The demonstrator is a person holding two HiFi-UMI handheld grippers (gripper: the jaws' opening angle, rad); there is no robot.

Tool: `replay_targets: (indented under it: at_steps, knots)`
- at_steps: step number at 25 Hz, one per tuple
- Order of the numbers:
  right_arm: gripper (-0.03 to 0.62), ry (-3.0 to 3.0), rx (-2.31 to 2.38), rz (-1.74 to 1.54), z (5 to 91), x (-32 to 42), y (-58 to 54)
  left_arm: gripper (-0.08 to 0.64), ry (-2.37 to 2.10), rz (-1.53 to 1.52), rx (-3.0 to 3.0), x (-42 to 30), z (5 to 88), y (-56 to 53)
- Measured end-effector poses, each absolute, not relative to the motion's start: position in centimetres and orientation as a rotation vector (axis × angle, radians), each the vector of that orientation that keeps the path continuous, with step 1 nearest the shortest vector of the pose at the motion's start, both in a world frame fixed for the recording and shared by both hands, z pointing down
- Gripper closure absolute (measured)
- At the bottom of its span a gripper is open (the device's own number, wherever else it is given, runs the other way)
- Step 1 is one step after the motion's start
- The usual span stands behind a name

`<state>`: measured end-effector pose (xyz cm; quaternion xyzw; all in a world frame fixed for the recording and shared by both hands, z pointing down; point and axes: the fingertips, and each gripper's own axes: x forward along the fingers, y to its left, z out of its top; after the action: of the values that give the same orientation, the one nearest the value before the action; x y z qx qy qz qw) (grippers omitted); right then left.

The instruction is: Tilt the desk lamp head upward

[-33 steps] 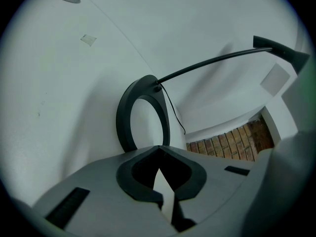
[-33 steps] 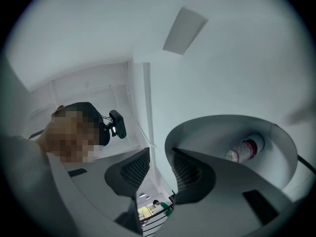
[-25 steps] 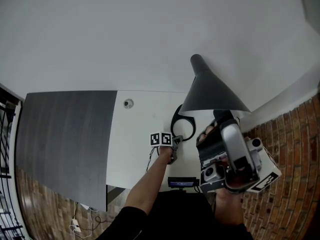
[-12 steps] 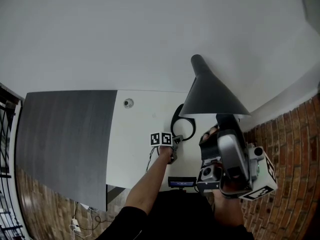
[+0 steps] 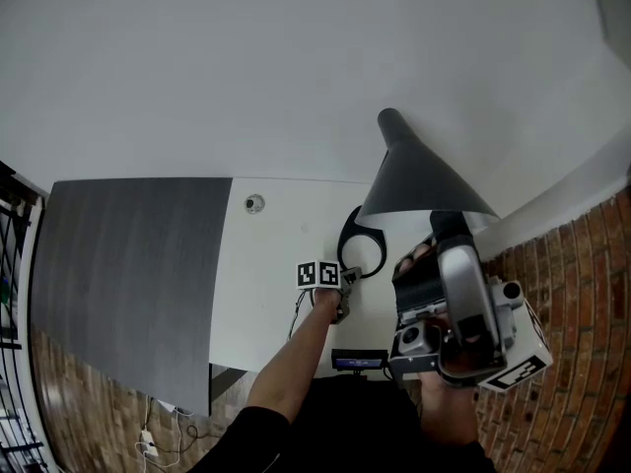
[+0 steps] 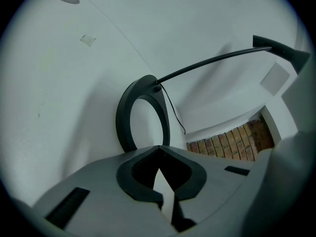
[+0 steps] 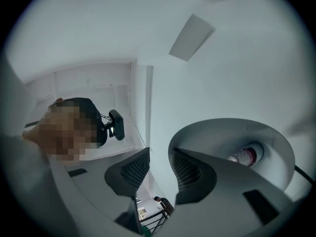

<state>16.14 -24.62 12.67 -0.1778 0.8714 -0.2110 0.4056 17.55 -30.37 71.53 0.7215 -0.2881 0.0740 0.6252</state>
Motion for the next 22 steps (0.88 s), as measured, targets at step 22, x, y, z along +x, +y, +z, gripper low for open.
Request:
replay_targets:
  at_steps: [22]
  knots:
    - [0.456,2.224,-0.486,-0.514,13.4,15.1,-24.5,0.551,-0.657,0.175,1.665,17.3,71.5,-30.4]
